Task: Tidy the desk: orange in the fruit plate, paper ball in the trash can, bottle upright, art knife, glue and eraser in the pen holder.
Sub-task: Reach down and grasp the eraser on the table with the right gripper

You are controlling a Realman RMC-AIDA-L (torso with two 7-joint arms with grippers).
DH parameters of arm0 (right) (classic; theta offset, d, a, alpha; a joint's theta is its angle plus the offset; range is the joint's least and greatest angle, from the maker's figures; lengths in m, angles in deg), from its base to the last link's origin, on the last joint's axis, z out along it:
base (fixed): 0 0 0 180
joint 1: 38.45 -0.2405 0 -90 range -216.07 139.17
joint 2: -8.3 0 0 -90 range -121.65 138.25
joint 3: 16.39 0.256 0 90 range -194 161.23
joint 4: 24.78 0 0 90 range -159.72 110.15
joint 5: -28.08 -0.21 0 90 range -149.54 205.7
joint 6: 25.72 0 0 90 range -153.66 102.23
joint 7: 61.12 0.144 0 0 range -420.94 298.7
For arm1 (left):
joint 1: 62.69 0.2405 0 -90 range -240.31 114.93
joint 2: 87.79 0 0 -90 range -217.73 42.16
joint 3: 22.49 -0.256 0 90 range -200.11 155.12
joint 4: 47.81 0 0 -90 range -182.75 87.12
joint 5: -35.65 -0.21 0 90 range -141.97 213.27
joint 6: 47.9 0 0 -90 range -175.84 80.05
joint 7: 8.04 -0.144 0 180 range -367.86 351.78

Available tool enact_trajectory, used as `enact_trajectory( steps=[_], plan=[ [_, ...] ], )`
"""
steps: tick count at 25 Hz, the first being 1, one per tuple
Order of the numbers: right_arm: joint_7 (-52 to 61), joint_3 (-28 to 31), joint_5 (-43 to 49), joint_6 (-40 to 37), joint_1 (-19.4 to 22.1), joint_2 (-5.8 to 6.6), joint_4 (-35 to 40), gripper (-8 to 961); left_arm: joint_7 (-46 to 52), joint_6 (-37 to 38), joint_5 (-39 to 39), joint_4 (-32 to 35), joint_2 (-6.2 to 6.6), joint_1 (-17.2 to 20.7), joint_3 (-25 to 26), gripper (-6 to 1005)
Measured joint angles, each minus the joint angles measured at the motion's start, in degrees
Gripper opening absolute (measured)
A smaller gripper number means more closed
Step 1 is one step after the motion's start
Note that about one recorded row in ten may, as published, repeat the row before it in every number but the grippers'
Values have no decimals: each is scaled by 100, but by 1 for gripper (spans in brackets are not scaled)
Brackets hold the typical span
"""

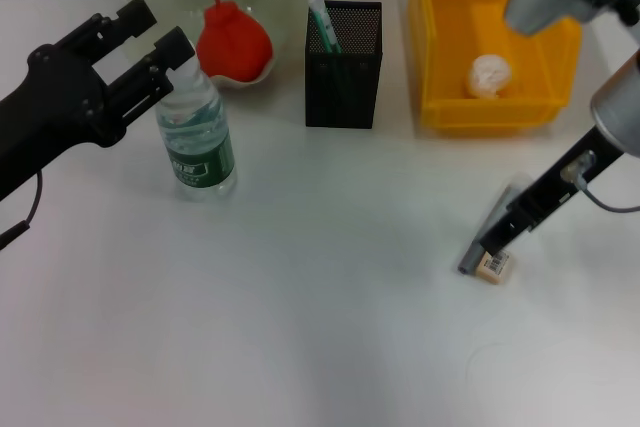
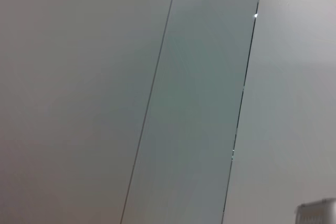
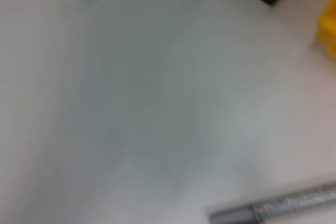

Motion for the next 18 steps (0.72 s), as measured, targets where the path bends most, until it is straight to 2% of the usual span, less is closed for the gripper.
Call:
enact_trajectory(
  steps=[8, 18],
  plan=[
    [0, -746, 153, 430, -147, -4, -523, 625, 2, -11, 26, 0, -8, -4, 13, 594],
    [28, -1207, 199, 688, -171, -24, -683, 625, 2, 21, 31, -10, -9, 51, 13, 594]
  ],
)
